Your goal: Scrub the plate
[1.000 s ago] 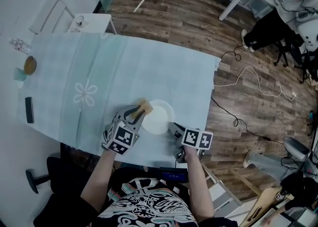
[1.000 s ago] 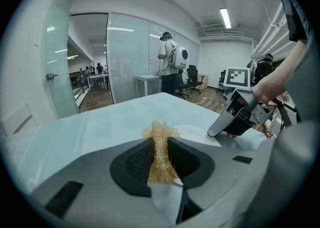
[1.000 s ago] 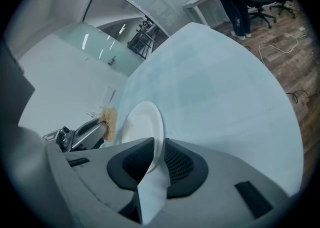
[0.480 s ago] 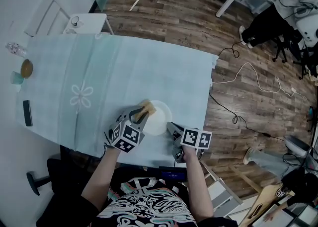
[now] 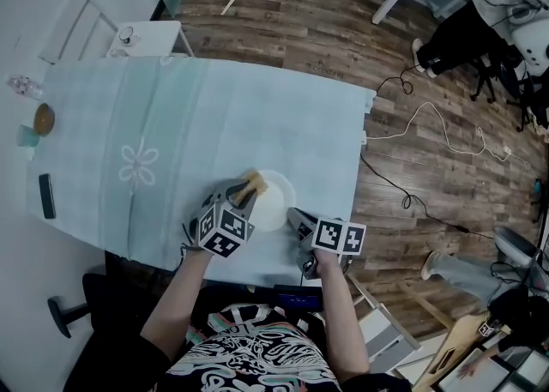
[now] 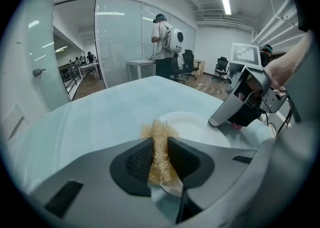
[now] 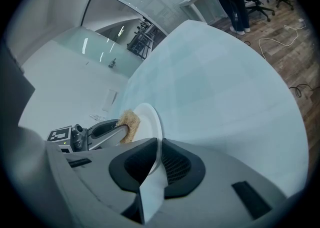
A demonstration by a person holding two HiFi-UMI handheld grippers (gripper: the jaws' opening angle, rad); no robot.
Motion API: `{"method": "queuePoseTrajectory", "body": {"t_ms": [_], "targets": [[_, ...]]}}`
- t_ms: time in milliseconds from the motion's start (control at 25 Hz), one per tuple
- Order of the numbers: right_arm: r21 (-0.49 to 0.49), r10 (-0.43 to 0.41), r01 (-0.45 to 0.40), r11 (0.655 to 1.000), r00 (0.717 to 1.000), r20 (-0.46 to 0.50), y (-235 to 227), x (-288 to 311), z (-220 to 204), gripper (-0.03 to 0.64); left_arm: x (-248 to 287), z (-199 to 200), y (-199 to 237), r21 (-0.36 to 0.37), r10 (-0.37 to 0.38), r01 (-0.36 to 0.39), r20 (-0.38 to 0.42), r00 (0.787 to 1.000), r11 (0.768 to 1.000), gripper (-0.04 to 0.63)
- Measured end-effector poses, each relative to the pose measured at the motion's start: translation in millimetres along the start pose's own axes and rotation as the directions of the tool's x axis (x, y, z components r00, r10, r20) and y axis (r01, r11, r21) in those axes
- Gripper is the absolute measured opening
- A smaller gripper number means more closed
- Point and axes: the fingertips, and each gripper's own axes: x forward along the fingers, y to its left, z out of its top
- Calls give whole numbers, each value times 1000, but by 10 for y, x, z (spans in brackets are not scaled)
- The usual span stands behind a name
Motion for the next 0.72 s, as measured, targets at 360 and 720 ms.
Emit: {"method": "queuePoseTrajectory", "body": {"t_ms": [360, 720], "targets": [[-5, 14, -14, 1000, 1000, 10, 15, -26, 22, 20, 7, 41, -19, 51, 13, -12, -23, 1000, 999, 115], [1, 23, -23, 1000, 1000, 15, 28, -44, 21, 20, 20, 71, -59, 91, 22, -17, -50, 999, 996, 112]]}}
